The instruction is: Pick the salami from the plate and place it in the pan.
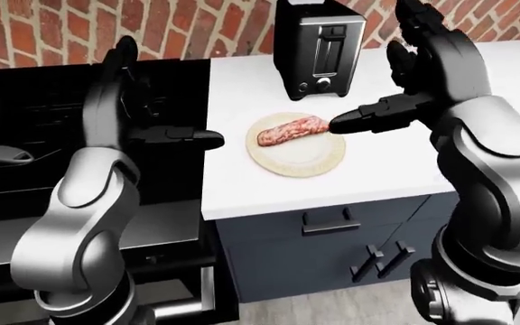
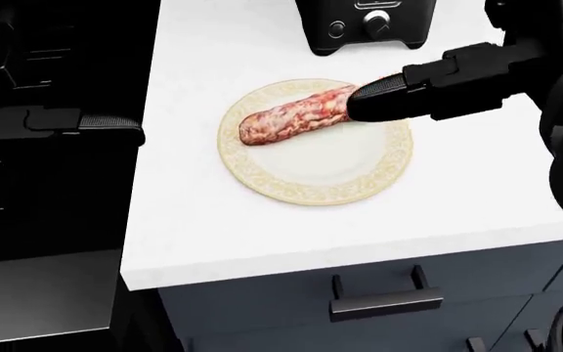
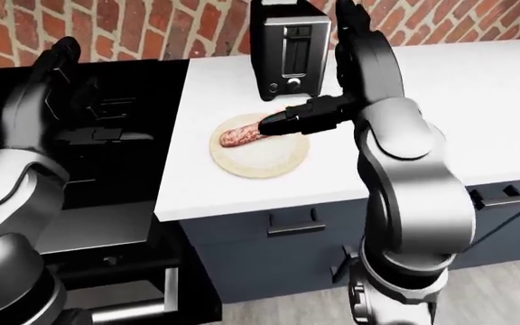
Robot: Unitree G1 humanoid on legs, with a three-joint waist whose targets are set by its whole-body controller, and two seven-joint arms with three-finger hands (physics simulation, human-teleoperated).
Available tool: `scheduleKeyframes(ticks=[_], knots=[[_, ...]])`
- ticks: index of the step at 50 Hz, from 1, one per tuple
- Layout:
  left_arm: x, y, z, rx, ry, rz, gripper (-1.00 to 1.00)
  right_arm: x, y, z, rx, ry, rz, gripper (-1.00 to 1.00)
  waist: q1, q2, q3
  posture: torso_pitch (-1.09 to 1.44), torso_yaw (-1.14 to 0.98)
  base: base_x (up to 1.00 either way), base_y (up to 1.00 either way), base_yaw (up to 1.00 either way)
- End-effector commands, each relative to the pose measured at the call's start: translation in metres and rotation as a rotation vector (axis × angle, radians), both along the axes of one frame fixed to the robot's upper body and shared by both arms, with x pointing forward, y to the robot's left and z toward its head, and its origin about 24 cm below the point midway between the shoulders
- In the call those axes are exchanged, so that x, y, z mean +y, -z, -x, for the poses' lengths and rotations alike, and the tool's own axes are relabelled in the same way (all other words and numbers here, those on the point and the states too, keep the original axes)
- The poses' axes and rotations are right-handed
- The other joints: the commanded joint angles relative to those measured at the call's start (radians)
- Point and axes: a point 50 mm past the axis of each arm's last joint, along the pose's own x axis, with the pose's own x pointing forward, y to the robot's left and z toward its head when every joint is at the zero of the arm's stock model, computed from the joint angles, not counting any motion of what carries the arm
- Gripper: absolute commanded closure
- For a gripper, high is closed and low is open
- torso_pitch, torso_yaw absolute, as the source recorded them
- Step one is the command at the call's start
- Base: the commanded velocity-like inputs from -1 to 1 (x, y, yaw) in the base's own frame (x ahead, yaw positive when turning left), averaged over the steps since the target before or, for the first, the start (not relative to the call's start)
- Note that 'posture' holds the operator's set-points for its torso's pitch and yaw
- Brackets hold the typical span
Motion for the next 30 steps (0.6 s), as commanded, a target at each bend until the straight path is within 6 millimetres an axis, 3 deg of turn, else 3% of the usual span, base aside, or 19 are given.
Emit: scheduleKeyframes(ticks=[1, 11, 16, 19, 21, 24, 26, 30], knots=[[0.0, -0.015, 0.005, -0.082, 0.0, -0.002, -1.0, 0.003, -0.02, 0.002, -0.084, -0.013, 0.043, -1.0, 0.0, -0.001, -0.025, 0.0, 0.0, 0.0, 0.0, 0.0], [0.003, -0.018, 0.007, -0.089, -0.007, 0.007, -1.0, 0.022, -0.05, -0.015, -0.052, -0.071, 0.221, -1.0, -0.005, 0.005, -0.021, 0.0, 0.0, 0.0, 0.0, 0.0], [0.005, -0.019, 0.008, -0.092, -0.009, 0.011, -1.0, 0.036, -0.068, -0.022, -0.01, -0.129, 0.39, -1.0, -0.008, 0.01, -0.019, 0.0, 0.0, 0.0, 0.0, 0.0], [0.006, -0.02, 0.008, -0.093, -0.011, 0.013, -1.0, 0.042, -0.075, -0.023, 0.003, -0.151, 0.446, -0.87, -0.01, 0.014, -0.017, 0.0, 0.0, 0.0, 0.0, 0.0], [0.006, -0.021, 0.008, -0.095, -0.013, 0.015, -1.0, 0.046, -0.074, -0.024, 0.013, -0.161, 0.482, -0.61, -0.011, 0.017, -0.016, 0.0, 0.0, 0.0, 0.0, 0.0], [0.007, -0.021, 0.008, -0.096, -0.014, 0.018, -1.0, 0.053, -0.079, -0.025, 0.028, -0.183, 0.558, -0.49, -0.012, 0.02, -0.016, 0.0, 0.0, 0.0, 0.0, 0.0], [0.007, -0.023, 0.009, -0.097, -0.014, 0.018, -1.0, 0.056, -0.083, -0.025, 0.034, -0.187, 0.588, -0.64, -0.013, 0.023, -0.017, 0.0, 0.0, 0.0, 0.0, 0.0], [0.007, -0.023, 0.01, -0.098, -0.013, 0.019, -1.0, 0.062, -0.087, -0.023, 0.059, -0.207, 0.662, -0.69, -0.015, 0.029, -0.016, 0.0, 0.0, 0.0, 0.0, 0.0]])
